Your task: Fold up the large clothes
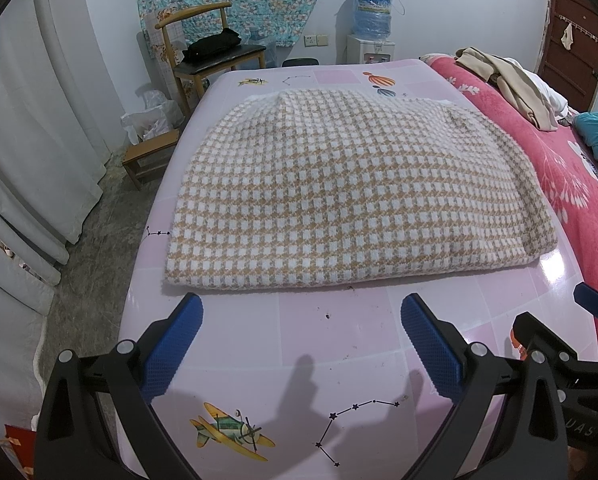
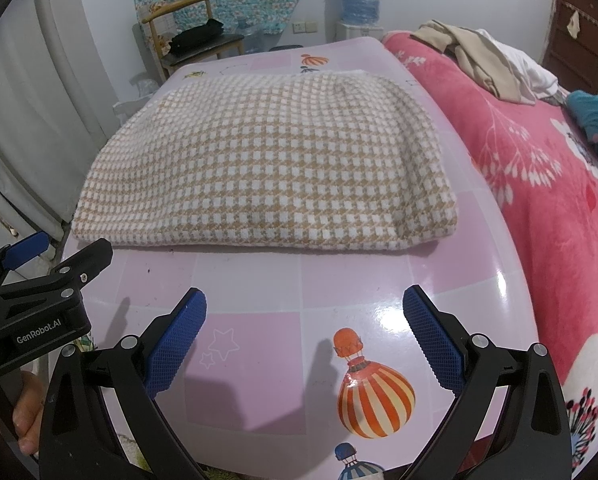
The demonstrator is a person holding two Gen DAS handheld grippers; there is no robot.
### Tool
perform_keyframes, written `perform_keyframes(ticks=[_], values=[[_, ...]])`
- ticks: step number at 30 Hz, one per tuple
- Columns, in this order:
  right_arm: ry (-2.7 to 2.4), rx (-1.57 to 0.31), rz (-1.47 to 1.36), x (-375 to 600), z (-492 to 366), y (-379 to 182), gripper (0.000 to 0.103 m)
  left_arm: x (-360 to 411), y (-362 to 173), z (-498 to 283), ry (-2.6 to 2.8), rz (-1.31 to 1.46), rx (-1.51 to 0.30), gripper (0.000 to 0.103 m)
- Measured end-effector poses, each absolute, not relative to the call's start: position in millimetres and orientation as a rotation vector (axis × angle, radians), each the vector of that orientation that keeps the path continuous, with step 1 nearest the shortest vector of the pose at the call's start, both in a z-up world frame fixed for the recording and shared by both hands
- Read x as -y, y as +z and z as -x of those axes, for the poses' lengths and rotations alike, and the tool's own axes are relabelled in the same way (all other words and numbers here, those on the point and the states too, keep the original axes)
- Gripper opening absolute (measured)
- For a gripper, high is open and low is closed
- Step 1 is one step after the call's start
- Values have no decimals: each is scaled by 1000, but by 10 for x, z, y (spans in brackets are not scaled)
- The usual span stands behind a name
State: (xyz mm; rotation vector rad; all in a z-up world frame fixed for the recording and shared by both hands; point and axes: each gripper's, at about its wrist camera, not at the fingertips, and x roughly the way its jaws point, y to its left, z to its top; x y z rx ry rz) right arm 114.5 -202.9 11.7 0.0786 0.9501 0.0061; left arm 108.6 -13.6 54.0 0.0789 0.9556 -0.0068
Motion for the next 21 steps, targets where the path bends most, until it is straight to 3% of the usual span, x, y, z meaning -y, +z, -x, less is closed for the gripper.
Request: perform_keyframes(ticks=[21], values=[[7, -952, -80, 2021, -1145, 124, 95, 140, 537, -1103, -8, -77, -960, 98]])
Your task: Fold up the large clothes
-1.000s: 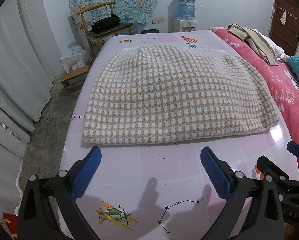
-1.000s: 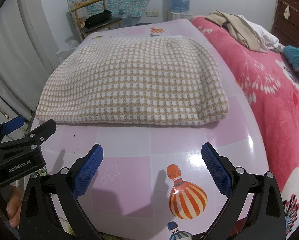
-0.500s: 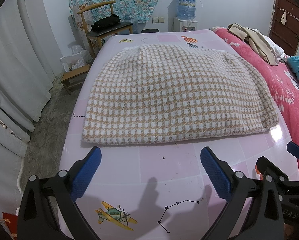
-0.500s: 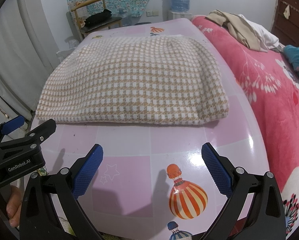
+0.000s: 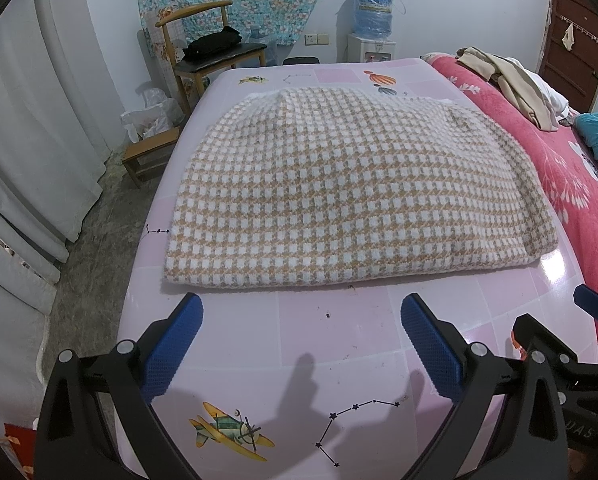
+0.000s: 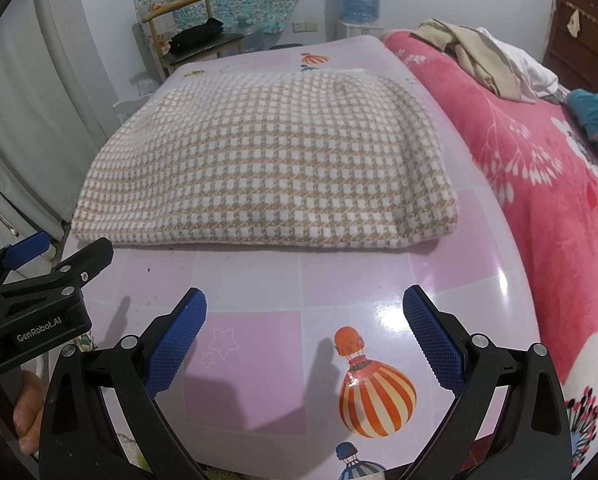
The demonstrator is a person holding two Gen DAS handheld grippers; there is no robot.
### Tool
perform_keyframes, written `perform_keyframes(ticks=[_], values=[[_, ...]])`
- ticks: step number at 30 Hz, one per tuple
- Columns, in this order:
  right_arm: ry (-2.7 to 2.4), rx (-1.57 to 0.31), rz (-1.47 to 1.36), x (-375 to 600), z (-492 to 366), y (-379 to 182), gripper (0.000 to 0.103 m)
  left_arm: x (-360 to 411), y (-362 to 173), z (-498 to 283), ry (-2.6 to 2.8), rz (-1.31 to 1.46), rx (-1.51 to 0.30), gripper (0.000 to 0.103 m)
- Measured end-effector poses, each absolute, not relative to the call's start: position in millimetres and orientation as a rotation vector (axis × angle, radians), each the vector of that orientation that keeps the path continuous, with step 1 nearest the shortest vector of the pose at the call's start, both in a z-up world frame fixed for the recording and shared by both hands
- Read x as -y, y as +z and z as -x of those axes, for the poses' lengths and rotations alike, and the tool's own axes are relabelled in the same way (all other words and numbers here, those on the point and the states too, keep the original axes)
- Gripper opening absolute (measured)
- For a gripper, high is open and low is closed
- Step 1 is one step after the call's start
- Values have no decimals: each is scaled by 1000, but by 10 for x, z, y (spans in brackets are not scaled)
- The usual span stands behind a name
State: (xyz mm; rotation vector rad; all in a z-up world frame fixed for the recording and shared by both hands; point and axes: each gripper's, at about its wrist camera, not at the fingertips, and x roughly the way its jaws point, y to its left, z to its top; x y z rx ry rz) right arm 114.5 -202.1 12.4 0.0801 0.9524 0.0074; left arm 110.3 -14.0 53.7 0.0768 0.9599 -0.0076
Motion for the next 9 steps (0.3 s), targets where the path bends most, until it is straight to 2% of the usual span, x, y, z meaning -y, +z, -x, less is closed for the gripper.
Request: perform_keyframes(ticks=[9], values=[[10, -954, -80, 2038, -1139, 120, 95, 125, 521, -1110, -5, -70, -964, 98]])
